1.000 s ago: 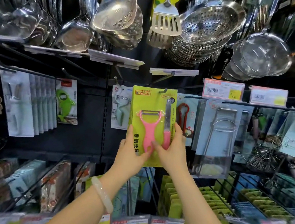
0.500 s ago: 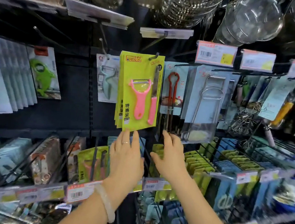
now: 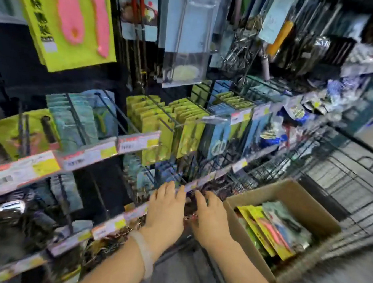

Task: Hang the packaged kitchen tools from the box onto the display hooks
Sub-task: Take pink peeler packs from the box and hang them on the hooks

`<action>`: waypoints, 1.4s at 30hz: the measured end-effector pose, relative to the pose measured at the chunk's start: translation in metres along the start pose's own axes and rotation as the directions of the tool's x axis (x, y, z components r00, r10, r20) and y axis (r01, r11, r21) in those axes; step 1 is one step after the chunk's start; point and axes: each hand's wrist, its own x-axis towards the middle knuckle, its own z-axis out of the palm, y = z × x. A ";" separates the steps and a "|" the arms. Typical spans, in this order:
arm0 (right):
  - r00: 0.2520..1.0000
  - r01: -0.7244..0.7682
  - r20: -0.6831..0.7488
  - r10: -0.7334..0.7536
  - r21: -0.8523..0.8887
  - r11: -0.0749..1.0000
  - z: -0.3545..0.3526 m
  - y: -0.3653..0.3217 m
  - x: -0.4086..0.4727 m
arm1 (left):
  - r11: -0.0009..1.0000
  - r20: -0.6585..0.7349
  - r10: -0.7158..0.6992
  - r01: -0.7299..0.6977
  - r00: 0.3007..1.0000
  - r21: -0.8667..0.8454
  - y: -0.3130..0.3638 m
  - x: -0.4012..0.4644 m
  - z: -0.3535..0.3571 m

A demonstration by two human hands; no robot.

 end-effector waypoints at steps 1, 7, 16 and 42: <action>1.000 -0.005 0.008 0.006 -0.014 1.000 0.007 0.007 -0.007 | 1.000 0.034 0.010 -0.010 0.999 0.000 0.006 0.000 0.011; 0.973 -0.126 0.196 0.119 0.022 0.992 0.031 0.045 -0.038 | 0.995 0.176 0.092 -0.096 0.980 0.011 0.041 -0.001 0.058; 0.921 -0.231 0.330 0.205 0.039 0.972 0.064 0.150 -0.031 | 0.992 0.266 0.106 -0.121 0.958 0.038 0.124 0.032 0.106; 0.637 -0.457 0.749 0.182 0.178 0.871 0.153 0.456 0.044 | 0.961 0.564 -0.150 0.253 0.812 -0.109 0.325 0.156 0.200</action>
